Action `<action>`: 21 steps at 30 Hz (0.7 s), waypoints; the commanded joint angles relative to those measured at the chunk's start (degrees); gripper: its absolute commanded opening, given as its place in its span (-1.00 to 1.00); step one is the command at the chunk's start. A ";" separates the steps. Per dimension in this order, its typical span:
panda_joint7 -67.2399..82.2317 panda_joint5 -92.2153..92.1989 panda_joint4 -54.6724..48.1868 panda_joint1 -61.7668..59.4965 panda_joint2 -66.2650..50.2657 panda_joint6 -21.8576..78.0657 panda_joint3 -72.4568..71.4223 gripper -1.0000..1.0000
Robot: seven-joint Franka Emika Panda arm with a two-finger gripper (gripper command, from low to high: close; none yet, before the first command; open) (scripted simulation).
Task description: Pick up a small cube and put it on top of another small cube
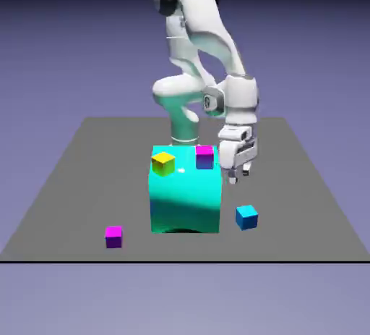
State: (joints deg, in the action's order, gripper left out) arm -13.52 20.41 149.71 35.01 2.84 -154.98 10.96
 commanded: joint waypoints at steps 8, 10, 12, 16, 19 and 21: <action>14.28 10.07 -5.57 15.93 -14.72 9.39 5.41 0.00; 14.59 10.28 -5.69 16.28 -15.03 9.59 5.52 0.00; 13.43 11.43 -6.20 15.94 -19.18 5.83 6.22 0.00; 11.43 13.42 -7.09 15.34 -26.41 -0.71 7.43 0.00; 12.00 12.85 -6.84 15.51 -24.34 1.16 7.08 -1.00; 13.15 11.70 -6.33 15.86 -20.19 4.92 6.39 -1.00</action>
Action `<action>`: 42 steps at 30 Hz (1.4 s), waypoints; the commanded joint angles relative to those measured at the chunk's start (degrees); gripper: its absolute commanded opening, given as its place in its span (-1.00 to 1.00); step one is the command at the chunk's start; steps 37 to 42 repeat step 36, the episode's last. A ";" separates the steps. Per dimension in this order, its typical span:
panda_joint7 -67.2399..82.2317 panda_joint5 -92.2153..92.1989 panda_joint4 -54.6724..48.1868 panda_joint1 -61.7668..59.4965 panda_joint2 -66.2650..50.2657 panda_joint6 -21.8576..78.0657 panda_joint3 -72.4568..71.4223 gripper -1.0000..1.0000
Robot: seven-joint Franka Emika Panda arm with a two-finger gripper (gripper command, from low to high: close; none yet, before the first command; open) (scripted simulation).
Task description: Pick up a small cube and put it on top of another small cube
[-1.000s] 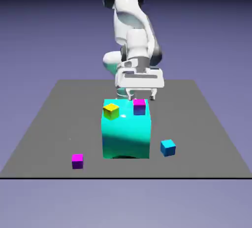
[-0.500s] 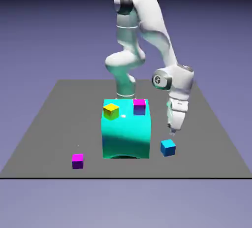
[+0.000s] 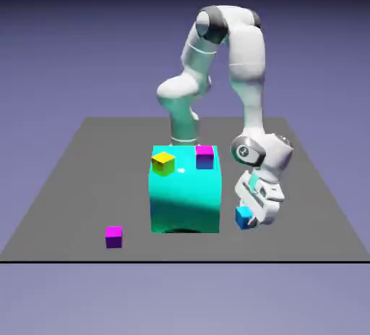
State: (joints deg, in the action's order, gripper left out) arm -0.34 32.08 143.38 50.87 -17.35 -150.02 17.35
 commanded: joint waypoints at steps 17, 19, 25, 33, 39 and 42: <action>-0.93 -11.32 -3.53 -19.56 30.38 37.02 -11.08 -1.00; -1.29 -12.85 -4.17 -22.64 34.26 42.00 -12.65 -1.00; -2.24 -15.17 -3.27 -28.56 41.01 48.68 -15.16 -1.00; -2.59 -14.60 -0.81 -28.87 40.56 45.73 -14.72 1.00; -1.95 -15.66 -5.34 -28.30 41.40 51.16 -15.54 1.00; -1.95 -15.66 -5.34 -28.30 41.40 51.16 -15.54 1.00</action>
